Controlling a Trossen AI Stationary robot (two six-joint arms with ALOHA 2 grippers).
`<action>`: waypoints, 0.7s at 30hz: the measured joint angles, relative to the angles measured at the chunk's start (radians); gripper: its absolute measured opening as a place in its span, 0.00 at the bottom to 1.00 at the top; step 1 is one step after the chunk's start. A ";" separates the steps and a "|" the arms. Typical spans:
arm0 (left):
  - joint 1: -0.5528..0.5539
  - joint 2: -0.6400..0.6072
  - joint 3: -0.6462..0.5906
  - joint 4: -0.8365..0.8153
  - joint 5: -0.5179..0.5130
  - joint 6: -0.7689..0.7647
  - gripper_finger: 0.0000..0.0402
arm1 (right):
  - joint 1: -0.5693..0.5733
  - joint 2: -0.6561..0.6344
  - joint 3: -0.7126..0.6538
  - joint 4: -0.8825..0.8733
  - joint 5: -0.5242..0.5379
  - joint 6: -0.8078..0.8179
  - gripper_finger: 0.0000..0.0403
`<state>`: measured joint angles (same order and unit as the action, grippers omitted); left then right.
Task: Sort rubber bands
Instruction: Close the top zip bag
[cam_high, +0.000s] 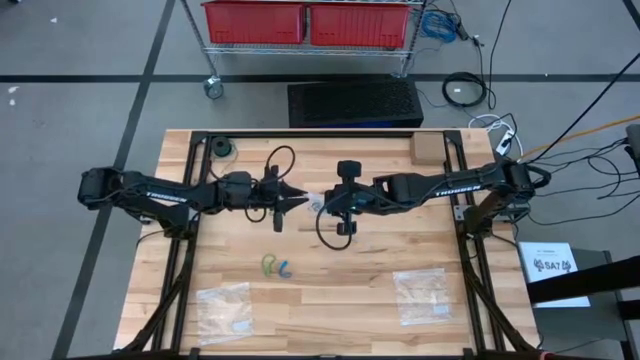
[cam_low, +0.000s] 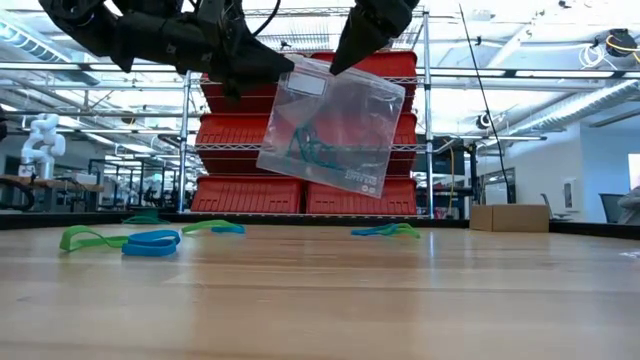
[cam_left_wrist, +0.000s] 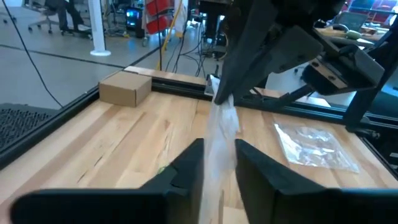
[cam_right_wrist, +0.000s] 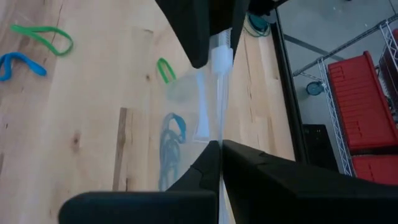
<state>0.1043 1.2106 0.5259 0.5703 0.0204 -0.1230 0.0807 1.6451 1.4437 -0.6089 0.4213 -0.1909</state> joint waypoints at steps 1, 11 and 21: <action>0.000 0.000 0.000 0.000 0.000 0.000 0.18 | 0.000 0.000 0.000 0.000 0.000 0.000 0.00; 0.000 0.000 0.000 0.017 -0.002 0.034 0.01 | 0.000 0.000 0.000 -0.013 -0.005 0.071 0.00; 0.000 0.000 -0.001 0.009 0.002 0.104 0.00 | -0.055 -0.006 0.000 0.049 -0.128 0.108 0.18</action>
<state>0.1043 1.2106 0.5251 0.5797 0.0223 -0.0193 0.0258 1.6394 1.4441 -0.5594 0.2938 -0.0832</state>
